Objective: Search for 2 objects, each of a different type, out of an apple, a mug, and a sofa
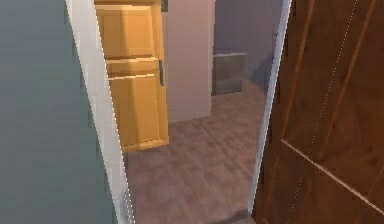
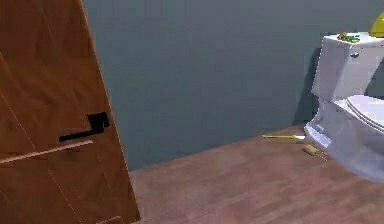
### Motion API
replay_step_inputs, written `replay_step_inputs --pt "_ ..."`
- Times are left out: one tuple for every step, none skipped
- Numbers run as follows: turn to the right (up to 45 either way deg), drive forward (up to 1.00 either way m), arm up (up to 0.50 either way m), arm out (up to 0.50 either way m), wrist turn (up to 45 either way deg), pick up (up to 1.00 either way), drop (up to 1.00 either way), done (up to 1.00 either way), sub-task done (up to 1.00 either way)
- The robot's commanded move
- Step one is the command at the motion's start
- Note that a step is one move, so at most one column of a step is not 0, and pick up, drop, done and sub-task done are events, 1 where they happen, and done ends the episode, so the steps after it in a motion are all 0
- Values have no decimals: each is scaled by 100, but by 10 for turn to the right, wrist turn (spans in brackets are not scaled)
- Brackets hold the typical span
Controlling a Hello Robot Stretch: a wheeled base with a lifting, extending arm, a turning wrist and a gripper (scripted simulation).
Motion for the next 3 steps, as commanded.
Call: replay_step_inputs --pt "0 100 0 0 0 0 0 0 0" --pt "0 25 0 0 0 0 0 0 0" --pt "210 0 0 0 0 0 0 0 0"
